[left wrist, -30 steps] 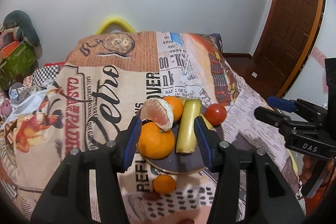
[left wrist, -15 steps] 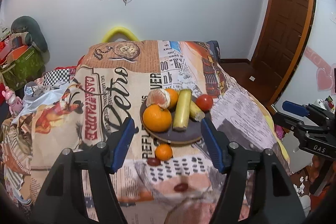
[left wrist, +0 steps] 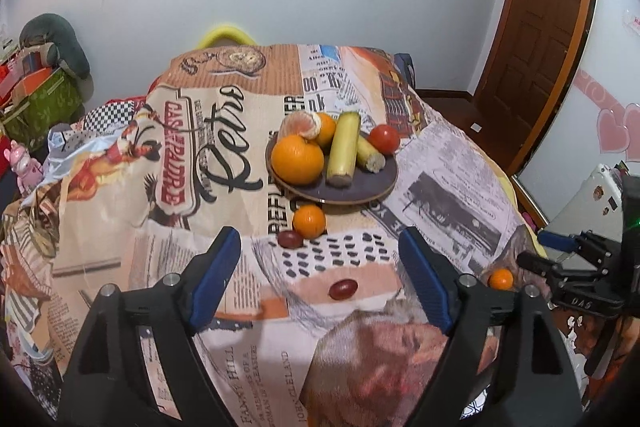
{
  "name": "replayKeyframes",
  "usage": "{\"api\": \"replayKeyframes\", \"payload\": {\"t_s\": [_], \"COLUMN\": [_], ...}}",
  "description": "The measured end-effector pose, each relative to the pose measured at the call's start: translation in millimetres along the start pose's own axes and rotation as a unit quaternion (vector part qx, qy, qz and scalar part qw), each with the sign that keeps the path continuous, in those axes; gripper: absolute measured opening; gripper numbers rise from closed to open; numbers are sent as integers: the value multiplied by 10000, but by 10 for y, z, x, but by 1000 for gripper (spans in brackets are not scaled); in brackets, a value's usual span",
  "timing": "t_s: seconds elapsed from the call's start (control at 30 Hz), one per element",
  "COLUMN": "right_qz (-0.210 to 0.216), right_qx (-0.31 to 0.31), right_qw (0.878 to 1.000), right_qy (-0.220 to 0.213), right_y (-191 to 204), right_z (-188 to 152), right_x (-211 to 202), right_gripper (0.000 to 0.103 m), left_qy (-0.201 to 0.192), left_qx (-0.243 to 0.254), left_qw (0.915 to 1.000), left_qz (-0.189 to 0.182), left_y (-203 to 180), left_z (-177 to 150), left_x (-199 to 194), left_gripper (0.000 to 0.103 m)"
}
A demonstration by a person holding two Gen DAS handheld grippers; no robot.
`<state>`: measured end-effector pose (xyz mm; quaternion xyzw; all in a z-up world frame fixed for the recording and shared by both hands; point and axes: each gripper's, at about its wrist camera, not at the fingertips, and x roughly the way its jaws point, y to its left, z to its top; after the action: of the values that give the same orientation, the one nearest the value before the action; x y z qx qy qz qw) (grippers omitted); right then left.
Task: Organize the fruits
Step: 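Grasp a dark red date with the left tool while the right tool grasps a small mandarin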
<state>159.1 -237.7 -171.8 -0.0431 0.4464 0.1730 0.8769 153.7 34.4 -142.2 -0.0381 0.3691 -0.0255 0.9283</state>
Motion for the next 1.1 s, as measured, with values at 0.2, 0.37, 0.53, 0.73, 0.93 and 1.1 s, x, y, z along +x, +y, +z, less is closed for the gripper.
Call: {"api": "replayKeyframes", "payload": {"t_s": [0.2,0.37,0.53,0.73,0.93,1.1], "right_qz": [-67,-15,135,162,264,371], "right_qx": [68,274,341,212,156,115], "right_qw": [9993,9979,9970,9977,9987,9989], "right_qy": [352,594,686,629,401,259], "right_y": [-70,-161,-193,-159,-93,-35], "right_z": [-230,-341,-354,-297,-183,-73], "right_x": [236,409,499,505,447,425], "right_gripper": [57,49,37,32,32,32], "left_qy": [-124,114,469,774,1003,1211], "left_qx": [25,14,-11,-26,142,234], "left_qw": [9999,9999,9989,9970,9946,9919], "left_qz": [93,59,13,-53,-206,-299], "left_y": [5,25,56,52,-34,-101], "left_z": [-163,-237,-331,-426,-455,-496], "left_x": [99,276,512,729,922,1092], "left_gripper": [81,81,81,79,61,43]}}
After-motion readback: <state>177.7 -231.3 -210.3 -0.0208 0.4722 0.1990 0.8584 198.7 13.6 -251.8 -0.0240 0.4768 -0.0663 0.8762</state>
